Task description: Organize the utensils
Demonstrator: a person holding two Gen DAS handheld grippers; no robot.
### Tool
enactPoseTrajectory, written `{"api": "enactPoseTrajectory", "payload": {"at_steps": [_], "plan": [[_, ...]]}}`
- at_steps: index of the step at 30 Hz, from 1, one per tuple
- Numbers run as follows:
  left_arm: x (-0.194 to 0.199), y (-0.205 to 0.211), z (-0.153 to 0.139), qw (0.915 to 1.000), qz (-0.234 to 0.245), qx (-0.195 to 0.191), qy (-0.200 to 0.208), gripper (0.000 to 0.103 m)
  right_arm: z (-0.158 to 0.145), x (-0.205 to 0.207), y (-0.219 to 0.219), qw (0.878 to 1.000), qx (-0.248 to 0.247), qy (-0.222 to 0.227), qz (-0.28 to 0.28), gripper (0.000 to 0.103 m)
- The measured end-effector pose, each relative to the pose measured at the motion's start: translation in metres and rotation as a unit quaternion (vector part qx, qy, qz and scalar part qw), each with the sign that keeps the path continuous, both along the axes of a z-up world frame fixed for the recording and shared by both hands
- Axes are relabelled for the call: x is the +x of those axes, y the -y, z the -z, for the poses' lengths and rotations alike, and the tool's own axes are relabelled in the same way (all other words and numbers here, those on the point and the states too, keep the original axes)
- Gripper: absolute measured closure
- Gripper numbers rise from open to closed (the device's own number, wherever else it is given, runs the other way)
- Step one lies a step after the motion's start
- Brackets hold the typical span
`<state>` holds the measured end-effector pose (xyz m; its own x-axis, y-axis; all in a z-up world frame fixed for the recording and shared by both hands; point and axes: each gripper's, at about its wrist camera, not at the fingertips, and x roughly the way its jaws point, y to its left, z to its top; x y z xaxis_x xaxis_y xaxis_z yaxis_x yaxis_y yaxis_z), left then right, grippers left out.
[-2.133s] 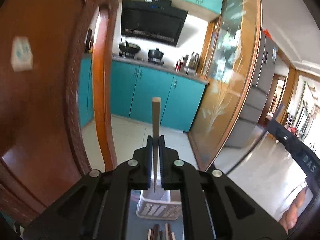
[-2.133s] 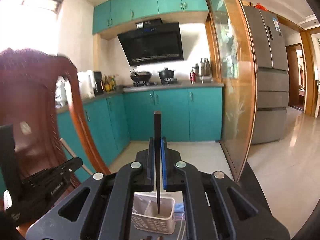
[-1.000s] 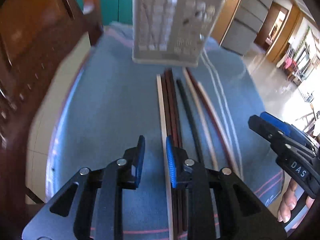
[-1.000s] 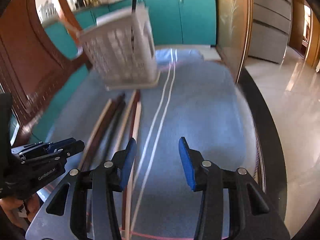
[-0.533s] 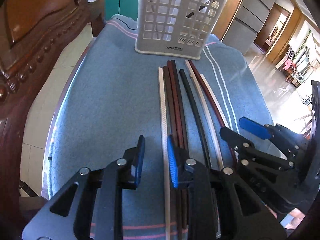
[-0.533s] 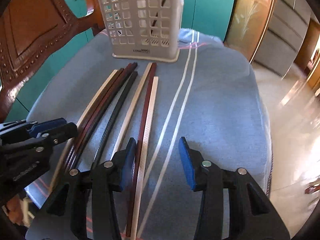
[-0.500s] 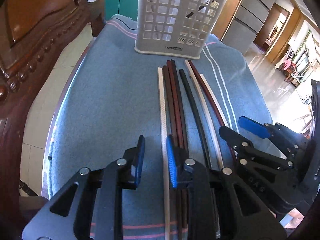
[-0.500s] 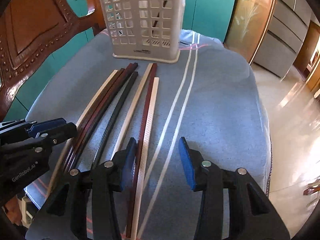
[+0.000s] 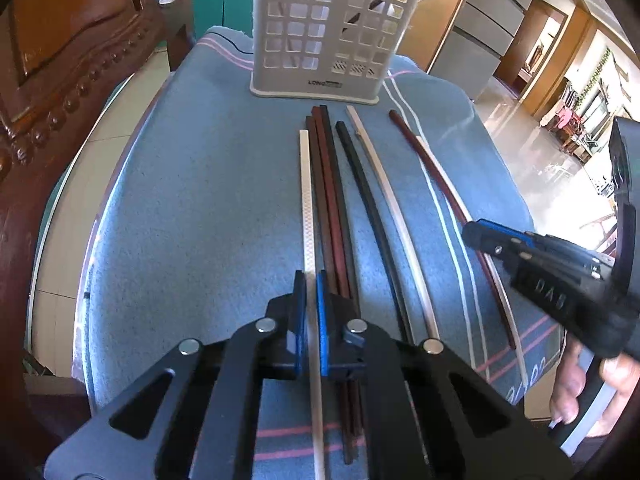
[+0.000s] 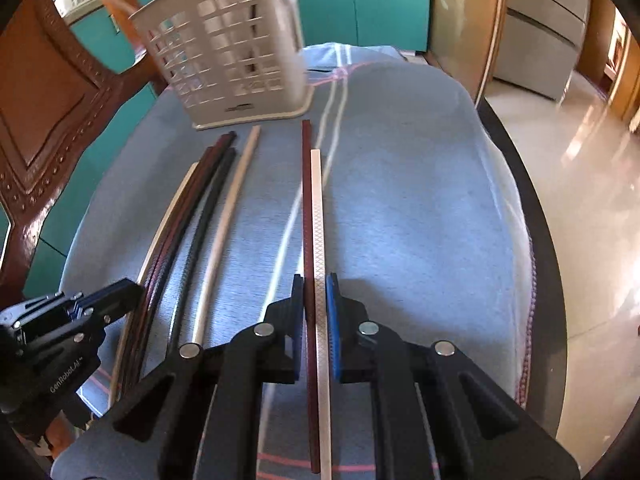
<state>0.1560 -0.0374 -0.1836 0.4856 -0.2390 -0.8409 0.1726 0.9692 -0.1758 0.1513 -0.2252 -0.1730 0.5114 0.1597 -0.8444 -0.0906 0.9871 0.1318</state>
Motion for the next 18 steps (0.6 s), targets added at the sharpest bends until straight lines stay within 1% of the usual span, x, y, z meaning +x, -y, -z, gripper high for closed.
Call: {"api": "enactPoseTrajectory", "payload": {"at_steps": [6, 12, 18], "plan": [[0.001, -0.004, -0.001, 0.9999, -0.002, -0.012, -0.004, 0.097, 0.001, 0.000, 0.005, 1.000, 0.005, -0.001, 0.007, 0.091], [-0.006, -0.011, -0.008, 0.9997, -0.007, -0.023, 0.003, 0.097, 0.001, 0.000, 0.004, 1.000, 0.005, 0.001, 0.005, 0.091], [-0.011, -0.015, -0.017, 0.9995, -0.005, -0.026, 0.016, 0.097, -0.005, -0.002, 0.003, 1.000, 0.008, 0.012, -0.001, 0.091]]}}
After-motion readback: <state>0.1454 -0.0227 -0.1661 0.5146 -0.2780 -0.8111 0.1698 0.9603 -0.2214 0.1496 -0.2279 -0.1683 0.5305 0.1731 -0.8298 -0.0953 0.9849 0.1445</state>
